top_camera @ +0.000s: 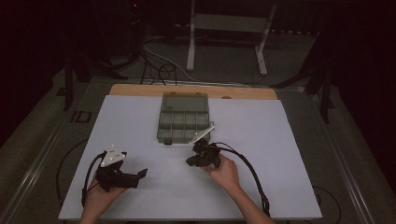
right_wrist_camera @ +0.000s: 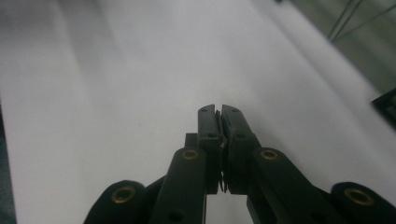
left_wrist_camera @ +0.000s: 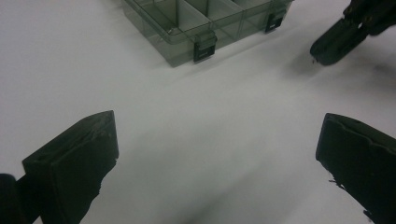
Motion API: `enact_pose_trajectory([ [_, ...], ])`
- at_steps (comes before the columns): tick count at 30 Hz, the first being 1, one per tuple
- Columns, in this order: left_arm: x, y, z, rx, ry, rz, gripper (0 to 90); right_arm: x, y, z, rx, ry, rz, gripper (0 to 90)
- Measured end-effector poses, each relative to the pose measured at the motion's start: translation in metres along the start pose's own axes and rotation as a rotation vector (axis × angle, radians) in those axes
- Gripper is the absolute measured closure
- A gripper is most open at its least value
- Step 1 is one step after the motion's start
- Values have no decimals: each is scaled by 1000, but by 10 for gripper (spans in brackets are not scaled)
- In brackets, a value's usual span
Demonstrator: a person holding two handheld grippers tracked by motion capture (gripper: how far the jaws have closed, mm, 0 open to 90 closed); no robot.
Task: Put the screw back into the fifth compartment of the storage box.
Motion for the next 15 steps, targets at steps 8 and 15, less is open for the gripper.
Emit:
enact_pose_trajectory([
  [8, 0, 1, 1, -2, 4, -3, 1, -20, 13, -10, -4, 9, -24, 871],
  [15, 0, 1, 1, -1, 6, -5, 1, -38, 18, -15, -1, 14, -26, 871],
])
Point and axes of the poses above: each handheld gripper's, and its own axes: y roughly backward along the jaws, x roughly out of its underside, z roughly to its left, the point moved 2 cm from there along -y, roughly forward along the jaws, and after that the axes turned 2 degrees about x, right-handed, at the moved point
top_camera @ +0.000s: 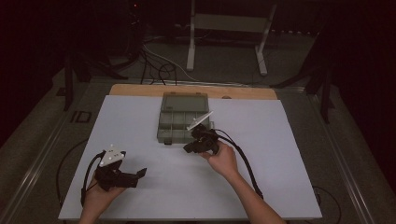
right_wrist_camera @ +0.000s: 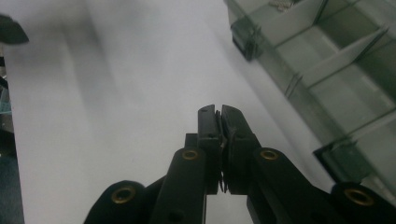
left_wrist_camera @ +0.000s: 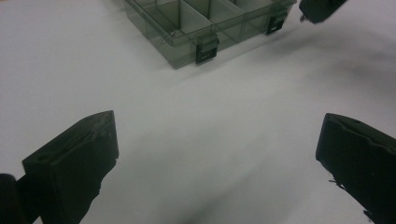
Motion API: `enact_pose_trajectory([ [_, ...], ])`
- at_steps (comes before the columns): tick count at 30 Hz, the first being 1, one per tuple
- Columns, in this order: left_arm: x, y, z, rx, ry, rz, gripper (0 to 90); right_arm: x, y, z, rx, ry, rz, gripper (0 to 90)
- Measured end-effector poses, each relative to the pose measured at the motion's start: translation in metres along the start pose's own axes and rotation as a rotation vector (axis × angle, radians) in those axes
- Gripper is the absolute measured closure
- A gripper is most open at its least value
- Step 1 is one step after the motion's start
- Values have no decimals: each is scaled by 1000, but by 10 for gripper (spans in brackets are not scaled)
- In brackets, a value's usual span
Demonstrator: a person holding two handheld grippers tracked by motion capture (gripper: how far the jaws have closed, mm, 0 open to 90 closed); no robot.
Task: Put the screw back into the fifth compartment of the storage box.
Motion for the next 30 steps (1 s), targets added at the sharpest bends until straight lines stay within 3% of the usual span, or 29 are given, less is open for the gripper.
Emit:
enact_pose_trajectory([
  [8, 0, 0, 1, 0, 0, -1, 1, -29, 2, -7, -7, 19, -29, 871],
  [10, 0, 0, 1, 0, 0, 2, 1, -37, 0, -8, -5, 28, -8, 871],
  [15, 0, 1, 0, -4, -3, -4, 1, -59, -2, -11, -13, 32, -17, 871],
  [16, 0, 2, 1, -4, -4, -4, 1, -62, -4, -13, -7, 65, -29, 871],
  [17, 0, 2, 1, -3, -4, -3, 1, -67, -4, -12, -12, 41, -22, 871],
  [30, -1, 1, 0, -1, -5, -2, 1, -95, -23, -21, -1, 34, -5, 871],
])
Point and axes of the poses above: each handheld gripper's, and its own axes: y roughly backward along the jaws, x roughly out of its underside, z roughly to its left, the point moved 2 cm from there along -y, roughly forward along the jaws, and after that the axes turned 2 degrees about x, right-handed, at the moved point
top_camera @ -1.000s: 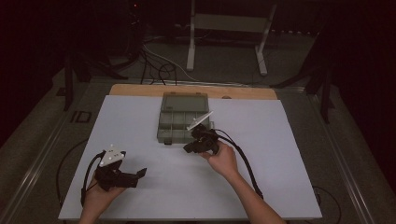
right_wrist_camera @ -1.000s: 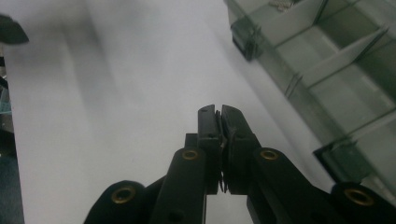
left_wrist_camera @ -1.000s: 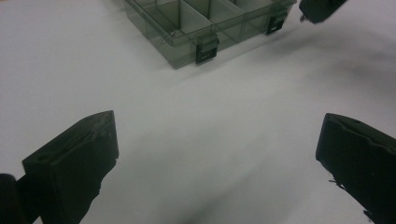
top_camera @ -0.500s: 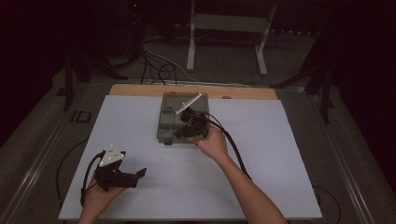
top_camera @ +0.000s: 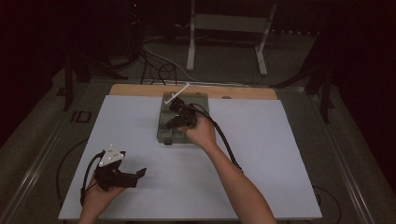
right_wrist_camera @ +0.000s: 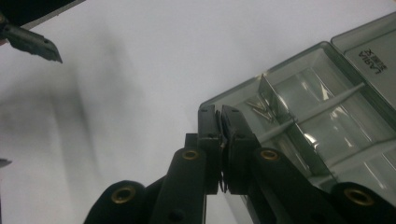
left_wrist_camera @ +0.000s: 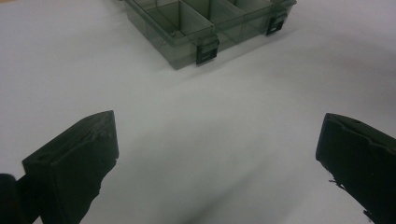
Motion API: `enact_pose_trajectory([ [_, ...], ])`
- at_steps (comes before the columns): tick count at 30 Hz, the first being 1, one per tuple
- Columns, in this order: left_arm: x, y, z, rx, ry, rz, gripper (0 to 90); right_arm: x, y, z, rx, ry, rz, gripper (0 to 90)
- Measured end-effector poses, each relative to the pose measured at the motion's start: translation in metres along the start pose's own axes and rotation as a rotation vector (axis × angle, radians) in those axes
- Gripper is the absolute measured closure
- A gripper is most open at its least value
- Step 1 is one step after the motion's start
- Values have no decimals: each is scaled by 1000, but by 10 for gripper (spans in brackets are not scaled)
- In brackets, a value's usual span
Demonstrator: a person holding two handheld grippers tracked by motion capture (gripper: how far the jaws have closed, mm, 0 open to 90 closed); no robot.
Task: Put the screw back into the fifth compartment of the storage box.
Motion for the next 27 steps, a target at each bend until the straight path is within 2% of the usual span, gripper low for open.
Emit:
enact_pose_trajectory([
  [3, 0, 0, -1, 2, -1, 0, 1, -2, -4, 0, 2, 5, 18, 871],
  [5, 0, 0, -1, 2, -2, 1, 1, -3, -7, 0, 2, 4, 2, 871],
  [7, 0, -1, -1, 2, 0, 0, 1, -4, -7, -1, 1, 5, 17, 871],
  [14, -1, -2, -2, 5, 0, 3, 1, -4, -10, -5, -2, 2, 11, 871],
  [21, -1, -2, -1, 3, 1, 3, 1, -4, -15, -9, 1, -19, -9, 871],
  [27, -1, -1, 0, 3, 3, 0, 1, -3, -23, -11, 1, -26, 4, 871],
])
Point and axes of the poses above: each handheld gripper's, and its own axes: y roughly backward along the jaws, x roughly out of its underside, z roughly to its left, the point moved 2 cm from there along -y, roughly forward along the jaws, and after that the axes turned 2 degrees about x, right-handed, at the moved point
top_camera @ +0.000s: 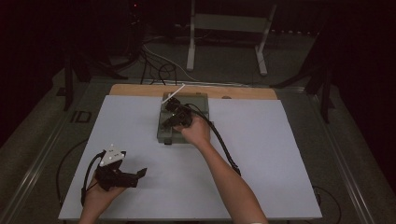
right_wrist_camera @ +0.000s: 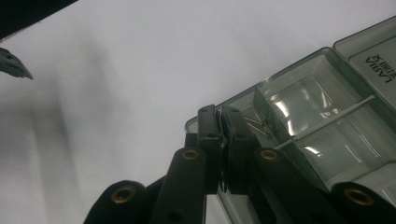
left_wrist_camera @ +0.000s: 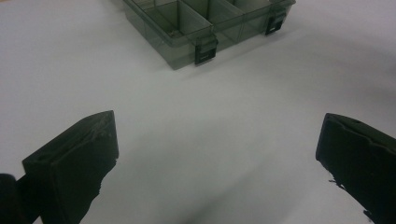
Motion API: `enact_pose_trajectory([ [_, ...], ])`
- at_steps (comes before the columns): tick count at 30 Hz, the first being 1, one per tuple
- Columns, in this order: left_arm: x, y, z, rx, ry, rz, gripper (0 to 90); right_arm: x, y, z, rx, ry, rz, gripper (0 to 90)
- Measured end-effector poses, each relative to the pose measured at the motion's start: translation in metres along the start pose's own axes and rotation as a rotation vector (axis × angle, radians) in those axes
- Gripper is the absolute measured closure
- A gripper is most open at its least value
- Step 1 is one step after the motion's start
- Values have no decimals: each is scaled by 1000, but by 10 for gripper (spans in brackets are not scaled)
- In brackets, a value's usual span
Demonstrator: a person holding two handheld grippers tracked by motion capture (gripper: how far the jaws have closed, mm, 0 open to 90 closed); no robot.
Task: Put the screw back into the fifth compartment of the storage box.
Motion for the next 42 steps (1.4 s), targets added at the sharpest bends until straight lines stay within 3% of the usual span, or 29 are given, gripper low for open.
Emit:
enact_pose_trajectory([
  [14, 1, 0, 0, 0, -4, 2, 1, 2, -13, -6, 16, -16, 0, 867],
  [19, 1, 0, 0, 1, -4, 2, 1, 5, -11, -11, 0, -49, -10, 834],
  [22, 1, 0, 0, 1, -4, 3, 1, 7, -8, -12, 1, -42, -16, 823],
  [27, 1, -1, -1, 3, -6, 4, 1, 15, 7, -13, 4, -33, -44, 763],
  [29, 1, -1, -1, 3, -6, 5, 1, 20, 12, -12, 5, -57, -50, 737],
  [31, 1, -1, -1, 3, -7, 5, 1, 25, 17, -15, 7, -43, -64, 708],
  [33, 1, -1, -1, 3, -7, 8, 1, 30, 22, -14, -2, -59, -84, 688],
  [34, 1, -1, 0, 3, -6, 7, 1, 32, 26, -11, -4, -96, -85, 679],
  [35, 1, -1, 0, 3, -4, 7, 1, 35, 28, -15, 0, -62, -98, 671],
  [42, 2, -2, -1, 11, -5, 13, 1, 56, 49, -14, 2, -105, -140, 581],
])
Point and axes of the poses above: each handheld gripper's, and its own axes: y roughly backward along the jaws, x roughly out of its underside, z roughly to its left, the point moved 2 cm from there along -y, roughly forward along the jaws, and after that the axes turned 2 degrees about x, right-handed, at the moved point
